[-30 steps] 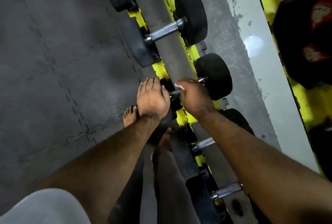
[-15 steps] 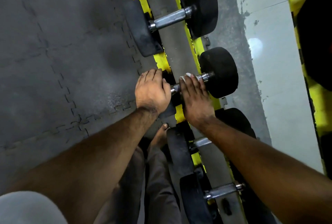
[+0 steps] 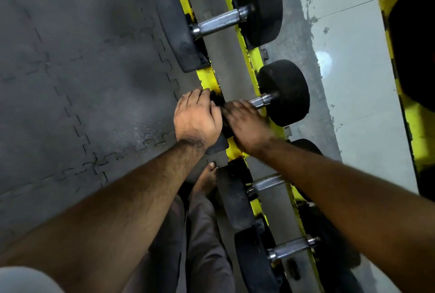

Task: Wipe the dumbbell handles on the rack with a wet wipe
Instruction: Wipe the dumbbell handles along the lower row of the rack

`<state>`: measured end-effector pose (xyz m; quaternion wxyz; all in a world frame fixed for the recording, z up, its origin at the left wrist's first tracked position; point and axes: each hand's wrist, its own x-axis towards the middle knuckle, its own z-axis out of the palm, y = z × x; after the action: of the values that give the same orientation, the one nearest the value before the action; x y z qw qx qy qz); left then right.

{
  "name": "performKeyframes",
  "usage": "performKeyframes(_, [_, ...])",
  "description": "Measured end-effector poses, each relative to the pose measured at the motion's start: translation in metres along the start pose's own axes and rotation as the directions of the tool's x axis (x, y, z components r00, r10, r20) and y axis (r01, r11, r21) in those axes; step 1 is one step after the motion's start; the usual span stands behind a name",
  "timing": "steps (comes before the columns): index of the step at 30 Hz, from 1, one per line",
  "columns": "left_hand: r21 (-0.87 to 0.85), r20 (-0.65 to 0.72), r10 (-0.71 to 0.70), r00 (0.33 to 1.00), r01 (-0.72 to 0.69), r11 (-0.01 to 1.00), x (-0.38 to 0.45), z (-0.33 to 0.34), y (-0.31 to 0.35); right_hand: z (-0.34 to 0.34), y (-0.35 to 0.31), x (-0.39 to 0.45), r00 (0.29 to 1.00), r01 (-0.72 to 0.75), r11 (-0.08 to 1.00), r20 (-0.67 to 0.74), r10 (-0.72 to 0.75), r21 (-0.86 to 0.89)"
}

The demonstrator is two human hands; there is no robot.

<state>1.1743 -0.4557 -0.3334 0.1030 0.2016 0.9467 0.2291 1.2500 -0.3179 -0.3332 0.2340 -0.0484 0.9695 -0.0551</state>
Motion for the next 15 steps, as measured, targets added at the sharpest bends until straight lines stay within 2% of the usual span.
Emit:
performKeyframes(2, [-0.003,0.004,-0.008,1.000,0.008,1.000,0.001,0.001,-0.001,-0.009,0.023,0.003,0.995,-0.093,0.992,-0.012,0.095,0.079])
performKeyframes(4, [0.000,0.018,-0.017,1.000,0.017,1.000,0.001,-0.001,0.001,-0.013,0.028,0.003,0.977,-0.213,0.974,0.013,0.213,0.080])
performKeyframes(5, [0.000,0.021,-0.014,1.000,0.014,1.000,0.001,-0.003,0.002,-0.013,0.018,0.005,0.979,-0.203,0.977,0.035,0.201,0.071])
performKeyframes(7, [-0.009,0.020,-0.011,1.000,0.011,1.000,0.002,-0.004,0.003,-0.008,-0.007,0.011,0.996,-0.078,0.993,0.059,0.073,0.094])
performKeyframes(9, [-0.011,0.019,-0.020,1.000,0.020,1.000,0.001,-0.003,0.002,-0.011,-0.007,0.012,1.000,0.000,0.989,0.018,-0.002,0.147])
performKeyframes(11, [-0.011,0.017,-0.018,1.000,0.018,1.000,0.000,0.000,0.000,-0.016,0.014,0.008,0.999,-0.043,0.987,-0.021,0.046,0.156])
performKeyframes(13, [-0.012,0.017,-0.011,1.000,0.011,1.000,0.000,0.000,-0.001,-0.015,0.016,0.000,0.985,-0.172,0.978,-0.011,0.174,0.117])
performKeyframes(15, [-0.014,0.012,-0.009,1.000,0.009,1.000,0.000,0.000,-0.001,-0.009,-0.005,0.002,0.987,-0.161,0.982,0.041,0.158,0.097])
